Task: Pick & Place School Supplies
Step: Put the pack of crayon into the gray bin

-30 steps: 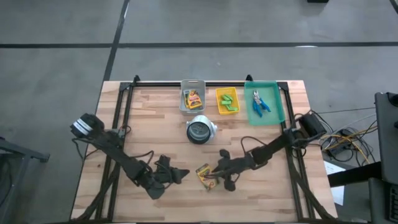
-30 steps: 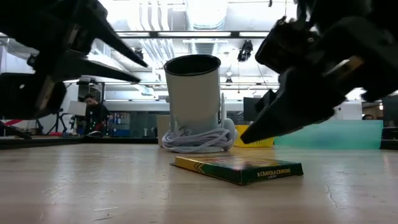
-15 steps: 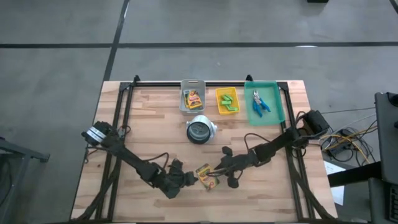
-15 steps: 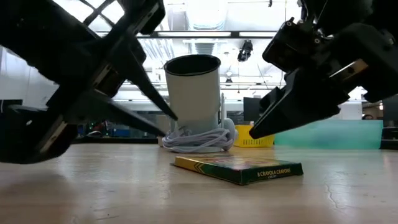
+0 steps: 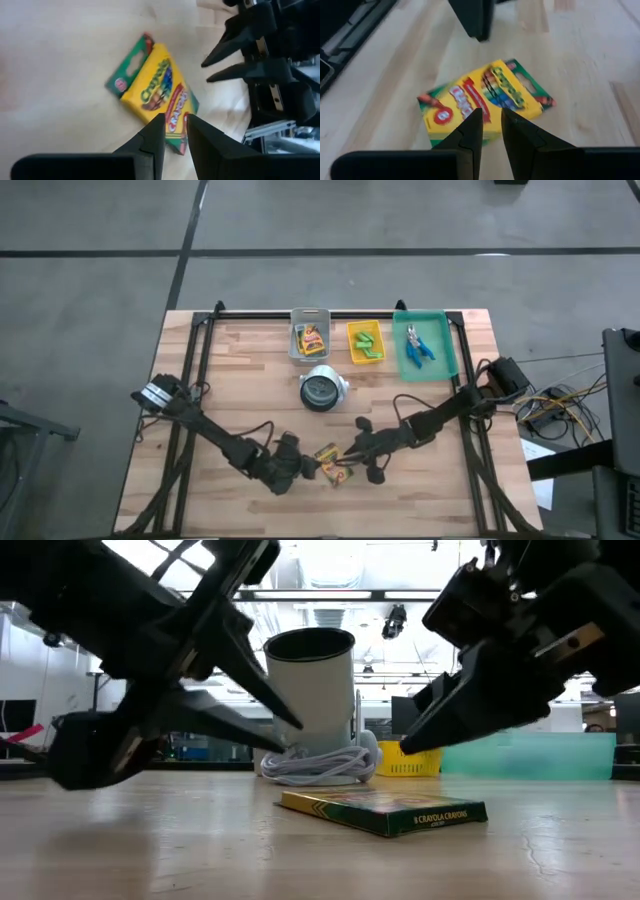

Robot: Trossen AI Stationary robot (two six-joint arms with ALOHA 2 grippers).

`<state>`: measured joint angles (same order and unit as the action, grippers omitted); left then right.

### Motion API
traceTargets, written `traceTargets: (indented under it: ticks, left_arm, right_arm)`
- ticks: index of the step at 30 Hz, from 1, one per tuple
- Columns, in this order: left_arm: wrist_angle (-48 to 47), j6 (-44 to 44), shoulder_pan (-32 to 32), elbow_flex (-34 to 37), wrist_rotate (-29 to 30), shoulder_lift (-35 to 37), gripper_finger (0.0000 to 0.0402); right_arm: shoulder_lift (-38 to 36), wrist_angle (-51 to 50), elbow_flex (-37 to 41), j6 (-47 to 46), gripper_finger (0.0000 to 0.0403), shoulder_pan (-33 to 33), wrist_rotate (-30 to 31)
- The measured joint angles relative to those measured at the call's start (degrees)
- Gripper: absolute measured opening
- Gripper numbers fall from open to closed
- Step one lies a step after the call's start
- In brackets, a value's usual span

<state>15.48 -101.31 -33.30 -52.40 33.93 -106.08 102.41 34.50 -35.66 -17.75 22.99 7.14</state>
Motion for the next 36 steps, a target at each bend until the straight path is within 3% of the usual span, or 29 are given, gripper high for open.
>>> traceTargets:
  ticks: [11,16,19,36]
  left_arm:
    - [-5.58,4.02,0.63,-1.01,-3.45,0.04,0.0083]
    - [-8.6,17.75,0.62,-0.97,-3.48,0.04,0.0083]
    - [-8.56,19.53,0.57,-0.97,-3.74,0.04,0.0083]
    - [-11.16,22.19,0.3,-0.87,-9.42,0.89,0.0083]
  right_arm:
    - [0.09,1.69,-0.42,3.46,0.0068,0.02,-0.35]
    - [0.09,1.83,-0.42,3.08,0.0068,0.02,-0.59]
    - [0.14,1.82,-0.42,1.17,0.0068,0.02,-1.16]
    - [15.17,5.25,-10.73,-4.56,0.0068,0.93,-1.4]
